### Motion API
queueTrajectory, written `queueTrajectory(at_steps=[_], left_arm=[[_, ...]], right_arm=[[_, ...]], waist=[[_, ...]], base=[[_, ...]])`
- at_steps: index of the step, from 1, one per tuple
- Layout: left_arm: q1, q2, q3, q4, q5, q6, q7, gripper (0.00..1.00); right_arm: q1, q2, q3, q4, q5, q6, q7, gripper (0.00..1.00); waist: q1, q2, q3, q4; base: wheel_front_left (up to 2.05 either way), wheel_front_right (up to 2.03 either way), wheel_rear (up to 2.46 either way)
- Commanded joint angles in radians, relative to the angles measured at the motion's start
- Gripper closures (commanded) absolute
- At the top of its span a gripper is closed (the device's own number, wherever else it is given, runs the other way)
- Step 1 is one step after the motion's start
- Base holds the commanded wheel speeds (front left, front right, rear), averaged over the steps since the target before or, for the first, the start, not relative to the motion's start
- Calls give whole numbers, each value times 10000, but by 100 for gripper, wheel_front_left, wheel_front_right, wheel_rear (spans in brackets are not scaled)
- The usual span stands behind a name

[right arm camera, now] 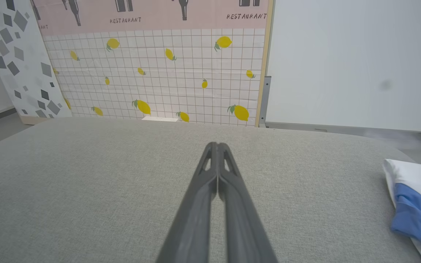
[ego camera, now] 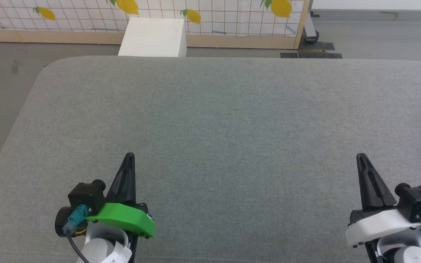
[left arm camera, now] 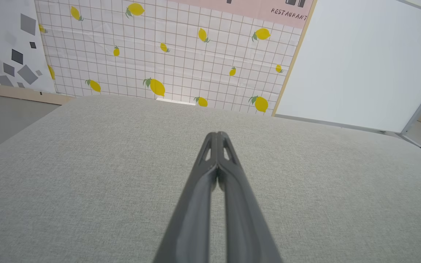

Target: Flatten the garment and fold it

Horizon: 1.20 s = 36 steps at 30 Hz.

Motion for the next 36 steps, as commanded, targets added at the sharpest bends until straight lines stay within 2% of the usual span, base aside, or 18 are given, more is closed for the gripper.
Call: queueTrajectory(at_steps=[1, 36], left_arm=[[174, -9, 51, -78, 209, 61, 71, 100], [470, -22, 272, -644, 972, 308, 775, 100]], right_arm=[[-7, 6, 29, -40, -69, -3, 42, 100], [-19, 15, 273, -131, -247, -8, 522, 100]], waist=[[1, 0, -5, -2], [1, 0, -125, -48]], base=[[0, 0, 0], [0, 0, 0]])
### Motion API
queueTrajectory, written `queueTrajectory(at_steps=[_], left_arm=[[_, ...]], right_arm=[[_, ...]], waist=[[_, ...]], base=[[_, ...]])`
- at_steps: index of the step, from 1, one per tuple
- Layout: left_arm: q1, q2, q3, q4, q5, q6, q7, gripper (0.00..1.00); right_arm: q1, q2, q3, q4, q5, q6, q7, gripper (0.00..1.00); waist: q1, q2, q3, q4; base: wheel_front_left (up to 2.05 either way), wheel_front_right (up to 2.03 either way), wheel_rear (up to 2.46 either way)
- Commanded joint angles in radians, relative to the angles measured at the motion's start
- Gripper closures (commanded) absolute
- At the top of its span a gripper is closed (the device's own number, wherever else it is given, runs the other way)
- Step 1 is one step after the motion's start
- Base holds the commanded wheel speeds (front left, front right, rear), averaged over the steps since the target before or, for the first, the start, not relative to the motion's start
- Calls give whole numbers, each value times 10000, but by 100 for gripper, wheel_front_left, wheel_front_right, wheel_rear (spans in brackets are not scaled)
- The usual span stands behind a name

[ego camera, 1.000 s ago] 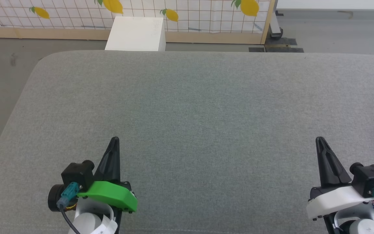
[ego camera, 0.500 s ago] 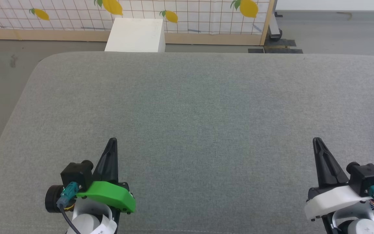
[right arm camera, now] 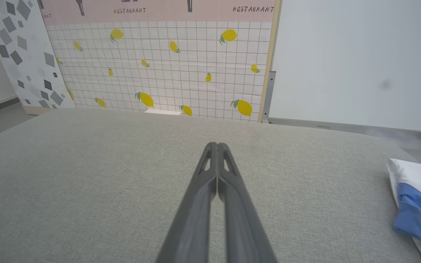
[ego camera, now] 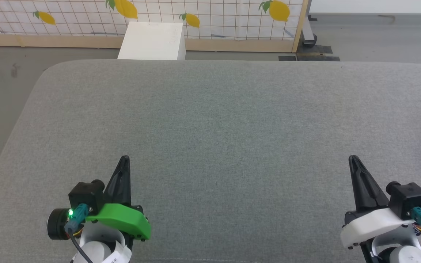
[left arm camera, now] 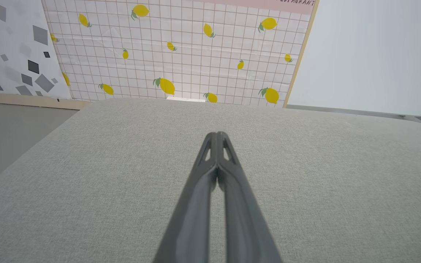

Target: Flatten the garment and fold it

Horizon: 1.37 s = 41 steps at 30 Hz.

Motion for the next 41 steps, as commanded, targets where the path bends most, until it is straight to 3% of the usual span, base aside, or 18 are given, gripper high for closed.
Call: queueTrajectory(at_steps=[1, 41], left_arm=[[202, -23, 32, -67, 137, 93, 54, 100], [568, -40, 305, -766, 1080, 398, 924, 100]], right_arm=[[-18, 15, 43, -65, -84, -9, 48, 100], [-33, 27, 345, -177, -304, -15, 640, 100]], waist=[[0, 0, -5, -2], [0, 0, -153, -59]], base=[[0, 0, 0], [0, 0, 0]])
